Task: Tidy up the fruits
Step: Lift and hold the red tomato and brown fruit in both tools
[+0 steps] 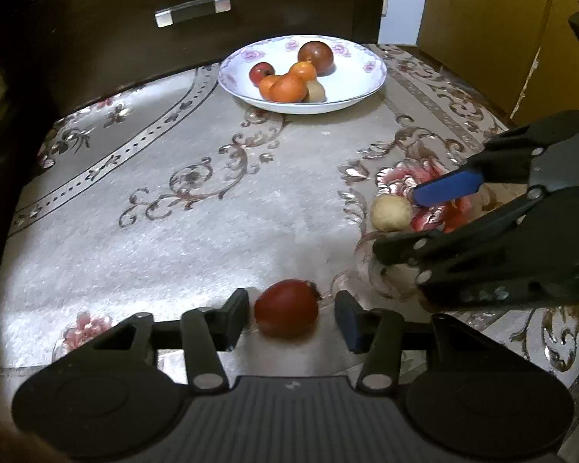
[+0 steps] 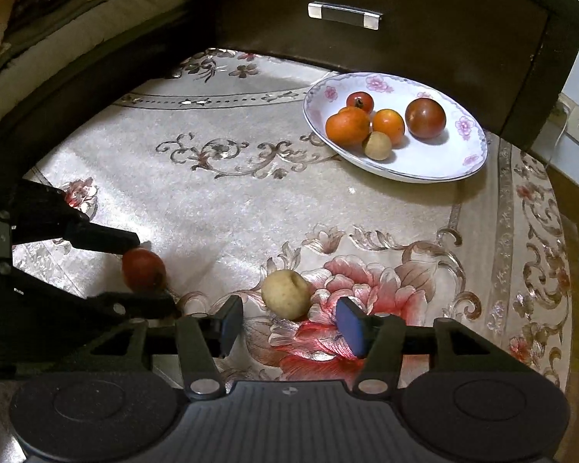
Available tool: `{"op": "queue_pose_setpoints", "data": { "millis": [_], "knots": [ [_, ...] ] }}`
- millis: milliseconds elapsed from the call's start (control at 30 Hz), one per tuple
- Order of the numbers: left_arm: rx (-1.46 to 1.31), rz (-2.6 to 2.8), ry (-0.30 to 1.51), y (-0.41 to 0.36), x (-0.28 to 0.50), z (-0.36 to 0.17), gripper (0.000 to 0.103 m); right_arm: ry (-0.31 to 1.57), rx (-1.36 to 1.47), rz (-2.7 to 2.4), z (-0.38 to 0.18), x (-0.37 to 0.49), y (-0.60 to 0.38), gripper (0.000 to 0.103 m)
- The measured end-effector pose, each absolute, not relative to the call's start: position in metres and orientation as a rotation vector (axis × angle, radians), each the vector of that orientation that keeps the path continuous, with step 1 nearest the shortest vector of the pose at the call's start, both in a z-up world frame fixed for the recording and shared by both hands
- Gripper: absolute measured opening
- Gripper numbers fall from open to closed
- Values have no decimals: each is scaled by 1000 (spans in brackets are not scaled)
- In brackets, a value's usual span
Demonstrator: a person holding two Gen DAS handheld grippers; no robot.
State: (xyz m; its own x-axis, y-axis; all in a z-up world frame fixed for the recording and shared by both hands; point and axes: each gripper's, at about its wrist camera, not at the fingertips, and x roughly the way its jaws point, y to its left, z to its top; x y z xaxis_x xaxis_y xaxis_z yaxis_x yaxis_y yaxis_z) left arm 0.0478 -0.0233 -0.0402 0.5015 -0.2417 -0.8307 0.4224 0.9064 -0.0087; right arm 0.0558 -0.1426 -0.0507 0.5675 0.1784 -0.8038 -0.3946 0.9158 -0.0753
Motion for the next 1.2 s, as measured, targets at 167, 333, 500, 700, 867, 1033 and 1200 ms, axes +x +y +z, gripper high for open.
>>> {"op": "queue_pose_setpoints", "data": {
  "millis": [167,333,500,700,867,1033,1200],
  "knots": [
    [237,-381,961,-29,46,-38,42,905,-279,352,-51,56,-140,35],
    [220,-368,978,-31,43,-35,41,919,-279,348,-49,59,-142,23],
    [223,-382,958,-40,41,-26,41,916,-263,358,-45,55,-144,22],
    [197,-360,934,-37,51,-15,41,890,-219,339,-34,56,-154,22],
    [182,-327,938,-29,60,-14,41,893,-204,330,-34,60,-155,22],
    [177,-315,938,-26,68,-14,41,892,-195,352,-33,60,-149,22],
    [179,-322,944,-27,73,-17,41,896,-181,373,-31,61,-146,22]
  ]
}}
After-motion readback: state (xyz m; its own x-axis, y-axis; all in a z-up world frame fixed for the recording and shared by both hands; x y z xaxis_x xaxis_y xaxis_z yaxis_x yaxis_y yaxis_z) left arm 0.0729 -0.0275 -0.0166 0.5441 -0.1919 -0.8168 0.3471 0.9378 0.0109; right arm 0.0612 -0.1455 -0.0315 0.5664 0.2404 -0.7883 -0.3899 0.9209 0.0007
